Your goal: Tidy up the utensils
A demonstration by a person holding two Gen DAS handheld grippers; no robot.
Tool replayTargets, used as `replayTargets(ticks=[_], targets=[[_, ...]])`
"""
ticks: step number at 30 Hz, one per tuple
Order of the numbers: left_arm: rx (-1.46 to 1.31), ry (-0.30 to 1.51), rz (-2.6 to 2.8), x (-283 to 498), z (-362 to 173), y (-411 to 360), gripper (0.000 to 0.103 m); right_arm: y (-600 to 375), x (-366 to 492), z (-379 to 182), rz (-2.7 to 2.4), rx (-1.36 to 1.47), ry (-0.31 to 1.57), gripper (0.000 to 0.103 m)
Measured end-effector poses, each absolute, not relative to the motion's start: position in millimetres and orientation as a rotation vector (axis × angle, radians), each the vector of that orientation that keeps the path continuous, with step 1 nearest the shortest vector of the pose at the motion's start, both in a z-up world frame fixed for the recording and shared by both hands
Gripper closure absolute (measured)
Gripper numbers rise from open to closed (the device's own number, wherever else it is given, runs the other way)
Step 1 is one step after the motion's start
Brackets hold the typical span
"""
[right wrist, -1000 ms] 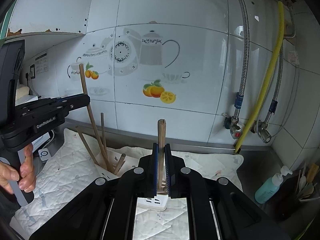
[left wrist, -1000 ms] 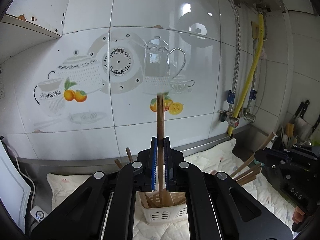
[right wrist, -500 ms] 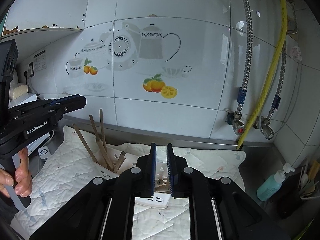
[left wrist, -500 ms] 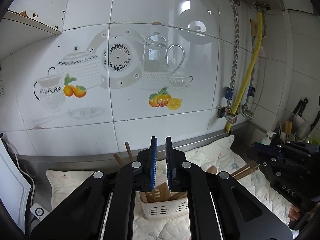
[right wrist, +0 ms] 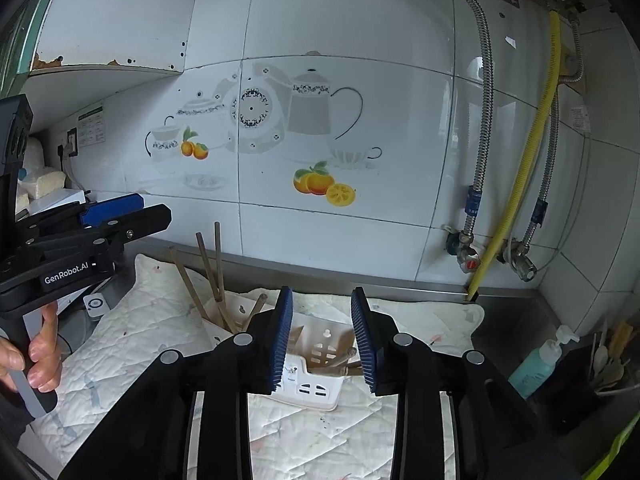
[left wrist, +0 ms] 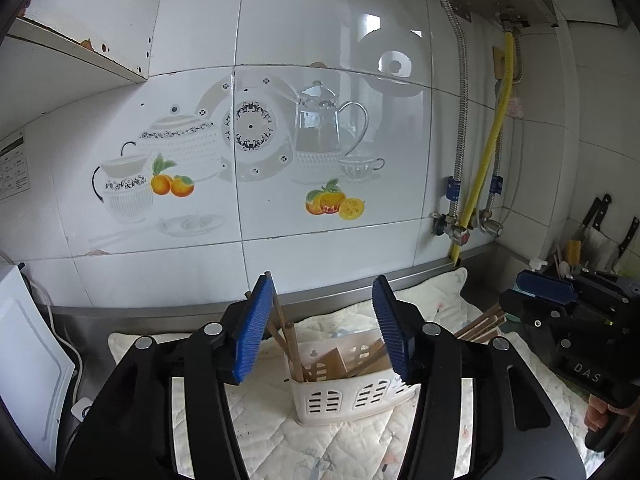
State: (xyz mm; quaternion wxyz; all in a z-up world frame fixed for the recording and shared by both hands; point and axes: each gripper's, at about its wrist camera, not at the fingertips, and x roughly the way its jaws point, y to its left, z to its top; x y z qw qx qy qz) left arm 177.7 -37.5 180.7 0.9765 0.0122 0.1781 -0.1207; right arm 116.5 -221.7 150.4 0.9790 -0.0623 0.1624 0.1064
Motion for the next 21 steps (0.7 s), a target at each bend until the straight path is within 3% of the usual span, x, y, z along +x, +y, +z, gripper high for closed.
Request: replayTargets(ticks=[4, 8, 10, 21], targets=[[0.015, 0.362, -0.232, 162, 175, -32, 0.034, -222, 100, 143, 0.205, -0.125, 0.312, 0.059], [0.007, 0.376, -0.226, 149, 165, -29, 0.033, -222, 85, 132, 0.202, -0.111, 0.308, 0.056], [0.009, 0.378, -0.229, 141, 159, -29, 0.023, -222, 79, 125, 0.199, -0.112, 0.315, 0.051], [-0.009, 0.381, -0.207, 103, 133, -22, 0.005, -225, 51, 83, 0.175, -0.08, 0.367, 0.036]])
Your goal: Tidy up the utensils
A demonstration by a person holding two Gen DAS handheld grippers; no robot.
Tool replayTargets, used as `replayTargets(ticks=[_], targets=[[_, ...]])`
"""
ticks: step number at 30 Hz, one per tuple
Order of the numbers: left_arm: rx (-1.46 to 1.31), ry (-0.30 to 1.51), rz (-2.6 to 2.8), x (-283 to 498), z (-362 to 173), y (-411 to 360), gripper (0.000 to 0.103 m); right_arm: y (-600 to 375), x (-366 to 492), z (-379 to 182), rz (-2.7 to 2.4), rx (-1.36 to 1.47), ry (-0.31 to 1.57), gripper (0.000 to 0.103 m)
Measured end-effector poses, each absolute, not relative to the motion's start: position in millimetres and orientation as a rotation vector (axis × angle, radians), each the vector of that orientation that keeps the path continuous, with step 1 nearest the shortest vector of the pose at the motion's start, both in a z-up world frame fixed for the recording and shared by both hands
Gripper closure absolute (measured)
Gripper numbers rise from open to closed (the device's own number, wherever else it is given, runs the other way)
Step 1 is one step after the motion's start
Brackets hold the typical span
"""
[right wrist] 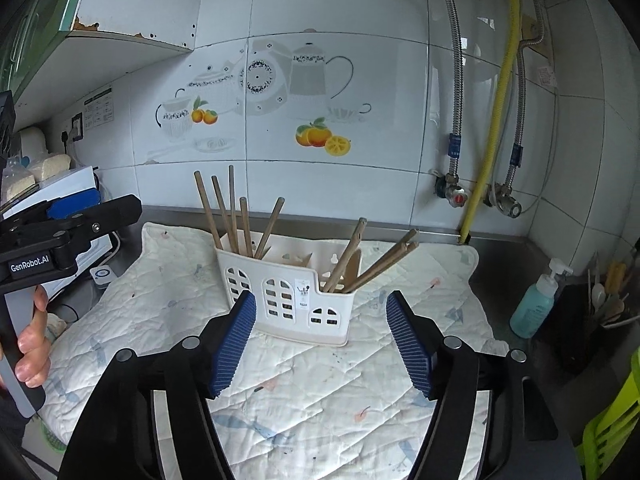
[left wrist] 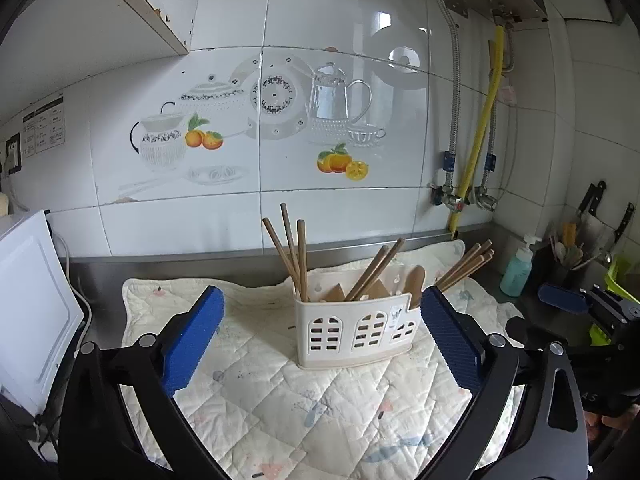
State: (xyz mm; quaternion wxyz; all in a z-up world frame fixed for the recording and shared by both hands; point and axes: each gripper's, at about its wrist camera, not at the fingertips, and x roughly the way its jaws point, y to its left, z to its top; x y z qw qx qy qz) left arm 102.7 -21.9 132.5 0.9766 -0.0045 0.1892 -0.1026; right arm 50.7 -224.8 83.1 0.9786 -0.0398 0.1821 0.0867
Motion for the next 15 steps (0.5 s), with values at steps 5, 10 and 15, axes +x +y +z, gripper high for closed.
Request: replayTargets(ticks=[5, 10, 15], targets=[[-0.04, 0.405, -0.201, 91, 121, -16, 0.005, -223, 38, 70, 0.15, -0.089, 0.374, 0.028], [-0.049, 0.405, -0.186, 79, 113, -13, 0.005, -221, 28, 57, 0.125, -0.103, 0.383, 0.023], [-0.068, 0.43, -0.183, 74, 105, -9, 0.005, -220, 22, 46, 0.113, -0.099, 0.395, 0.02]])
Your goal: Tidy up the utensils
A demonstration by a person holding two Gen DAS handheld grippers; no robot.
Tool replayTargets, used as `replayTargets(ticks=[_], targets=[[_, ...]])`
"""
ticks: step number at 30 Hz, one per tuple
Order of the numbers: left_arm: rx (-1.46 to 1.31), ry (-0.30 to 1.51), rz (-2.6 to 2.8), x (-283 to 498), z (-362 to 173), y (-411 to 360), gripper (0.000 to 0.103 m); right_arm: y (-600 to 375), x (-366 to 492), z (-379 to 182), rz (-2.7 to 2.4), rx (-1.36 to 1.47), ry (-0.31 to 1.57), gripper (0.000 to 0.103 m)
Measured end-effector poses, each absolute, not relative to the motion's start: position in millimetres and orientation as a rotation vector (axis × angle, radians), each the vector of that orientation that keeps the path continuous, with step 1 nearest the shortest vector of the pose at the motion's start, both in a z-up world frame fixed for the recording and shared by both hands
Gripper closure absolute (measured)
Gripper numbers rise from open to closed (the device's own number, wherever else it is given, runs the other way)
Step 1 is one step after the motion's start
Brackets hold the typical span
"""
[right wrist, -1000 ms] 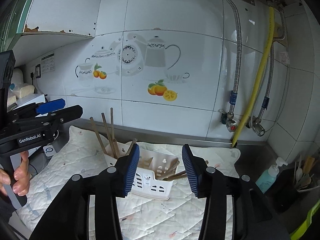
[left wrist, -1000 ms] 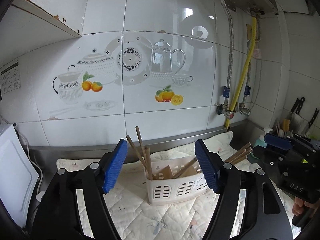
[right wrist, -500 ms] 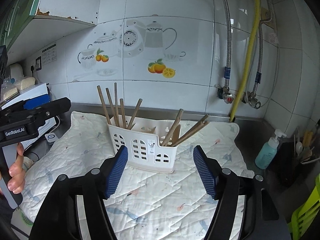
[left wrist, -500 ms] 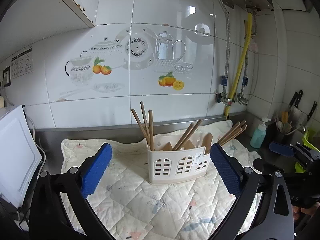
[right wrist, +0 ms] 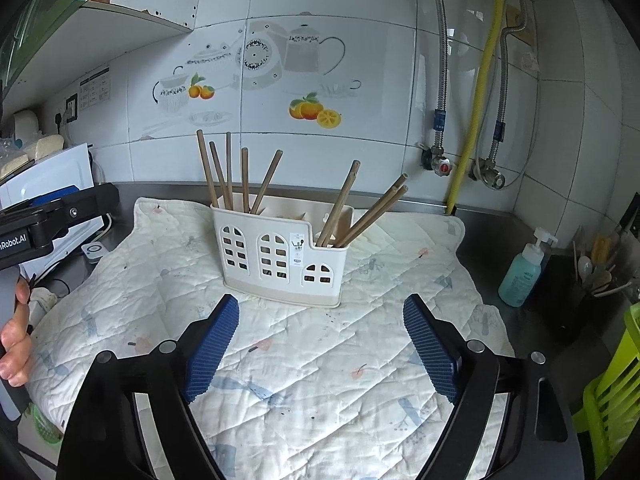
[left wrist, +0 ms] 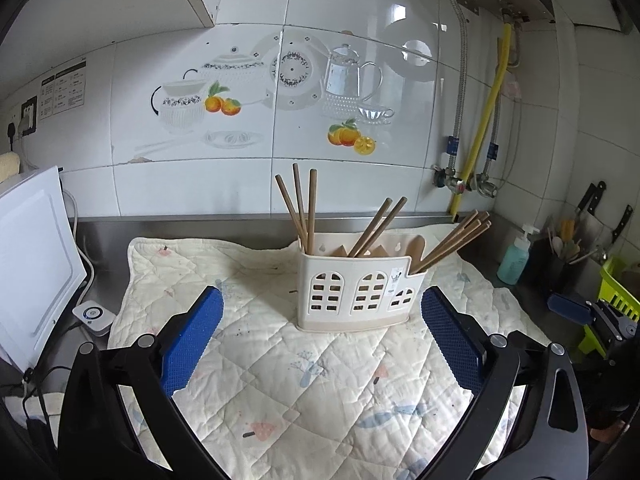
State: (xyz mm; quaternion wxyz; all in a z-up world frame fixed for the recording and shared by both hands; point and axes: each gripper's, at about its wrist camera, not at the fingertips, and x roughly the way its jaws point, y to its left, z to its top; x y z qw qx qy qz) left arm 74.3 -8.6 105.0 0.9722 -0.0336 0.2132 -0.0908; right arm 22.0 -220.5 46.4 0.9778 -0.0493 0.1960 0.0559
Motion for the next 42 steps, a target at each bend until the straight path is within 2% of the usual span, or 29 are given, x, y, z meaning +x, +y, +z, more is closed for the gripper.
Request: replayTargets(ticks=[9, 42], targets=[[-0.106, 0.458, -0.177, 66, 91, -2, 0.005, -227, 15, 32, 0.112, -0.053, 0.425, 0.016], [-0.066, 0.515, -0.148, 69, 68, -14, 0.005, -231, 21, 18, 0.11, -0.038, 0.468, 0.015]])
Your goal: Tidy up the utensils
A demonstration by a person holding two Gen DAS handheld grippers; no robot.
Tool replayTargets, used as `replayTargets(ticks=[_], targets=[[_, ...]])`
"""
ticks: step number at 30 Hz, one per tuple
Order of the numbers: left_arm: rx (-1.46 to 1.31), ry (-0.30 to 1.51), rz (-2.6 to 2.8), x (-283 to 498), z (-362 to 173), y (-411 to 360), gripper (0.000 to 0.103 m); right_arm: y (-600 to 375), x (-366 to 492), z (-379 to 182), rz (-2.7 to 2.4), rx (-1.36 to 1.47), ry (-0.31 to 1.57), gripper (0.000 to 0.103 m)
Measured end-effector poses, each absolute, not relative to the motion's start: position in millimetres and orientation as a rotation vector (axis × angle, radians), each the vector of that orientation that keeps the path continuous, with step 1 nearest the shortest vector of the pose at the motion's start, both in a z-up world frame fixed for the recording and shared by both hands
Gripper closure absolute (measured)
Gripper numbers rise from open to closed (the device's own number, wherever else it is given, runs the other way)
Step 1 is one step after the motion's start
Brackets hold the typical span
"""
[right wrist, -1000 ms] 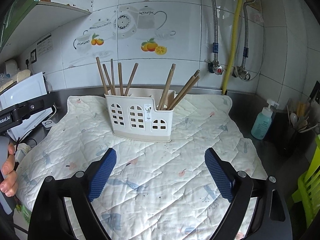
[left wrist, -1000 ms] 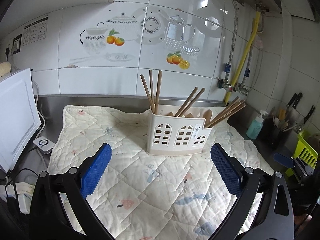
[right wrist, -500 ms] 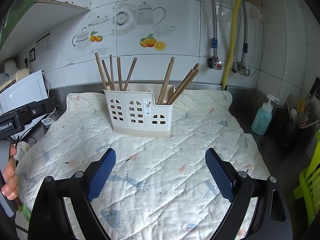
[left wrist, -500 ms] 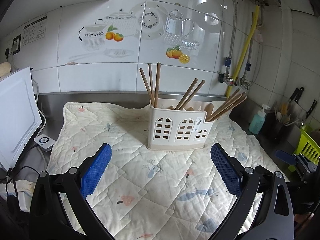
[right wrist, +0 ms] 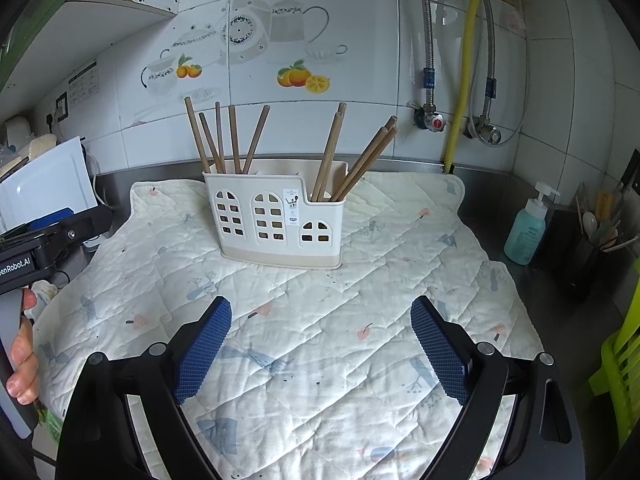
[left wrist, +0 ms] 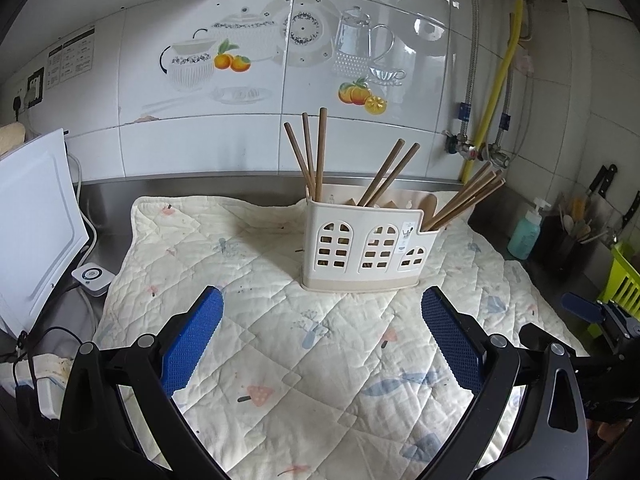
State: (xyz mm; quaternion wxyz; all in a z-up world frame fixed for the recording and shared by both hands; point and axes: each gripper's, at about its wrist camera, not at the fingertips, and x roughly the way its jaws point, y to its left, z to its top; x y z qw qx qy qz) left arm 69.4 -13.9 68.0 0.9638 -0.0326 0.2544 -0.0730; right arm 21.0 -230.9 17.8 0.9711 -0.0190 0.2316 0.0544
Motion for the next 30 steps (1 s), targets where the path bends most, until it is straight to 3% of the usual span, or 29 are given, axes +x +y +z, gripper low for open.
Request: replayTargets(ticks=[30], targets=[[-0.051, 0.54, -0.126, 71.3, 60.0, -11.9, 0.005, -228.1, 20.8, 17.5, 0.116, -0.037, 0.471, 0.014]])
